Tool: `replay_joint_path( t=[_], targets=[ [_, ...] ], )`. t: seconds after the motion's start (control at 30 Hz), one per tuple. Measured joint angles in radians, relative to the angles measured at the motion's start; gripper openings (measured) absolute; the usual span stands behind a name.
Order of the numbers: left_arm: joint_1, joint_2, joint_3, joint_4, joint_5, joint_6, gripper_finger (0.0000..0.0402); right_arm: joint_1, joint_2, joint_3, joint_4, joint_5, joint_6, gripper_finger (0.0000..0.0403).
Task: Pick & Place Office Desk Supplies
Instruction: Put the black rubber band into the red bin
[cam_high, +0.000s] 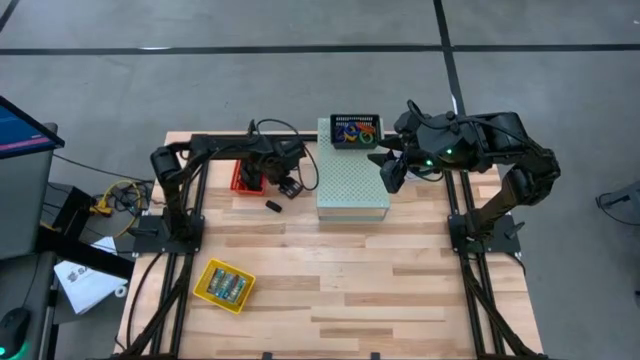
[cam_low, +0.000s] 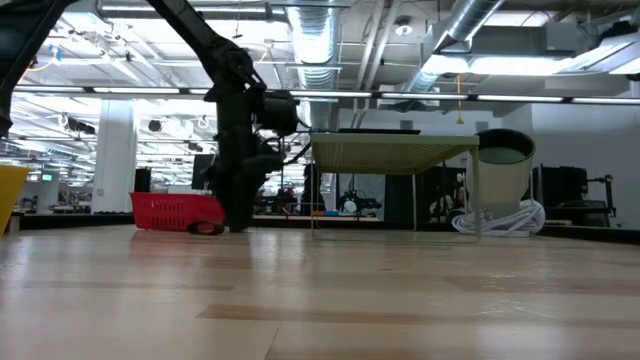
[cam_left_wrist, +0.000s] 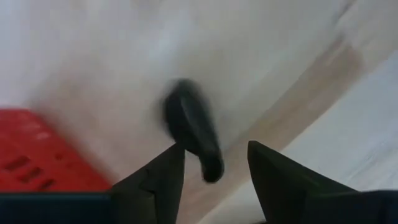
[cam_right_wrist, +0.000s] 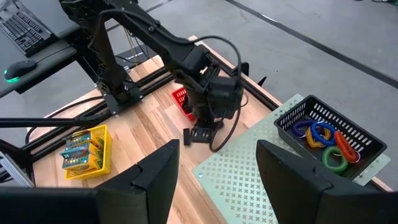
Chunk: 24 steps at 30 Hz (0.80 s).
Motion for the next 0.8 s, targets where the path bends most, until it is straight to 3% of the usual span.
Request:
replay_joint_path(
  t=[0.27,0.5,0.8],
  targets=[
    [-0.016,0.0,-0.063,0.058,-0.009,-0.027,0.0145,0.0,0.0,0.0,0.0,0.003,0.001,0.021],
    [0.002,-0.01,-0.064,0.061,-0.015,-0.033,0.0016,0.0,0.0,0.0,0.0,0.007,0.007,0.021],
    [0.013,-0.171,-0.064,0.016,0.036,-0.053,0.0005,0.0,0.0,0.0,0.004,0.014,0.011,0.021]
  ],
)
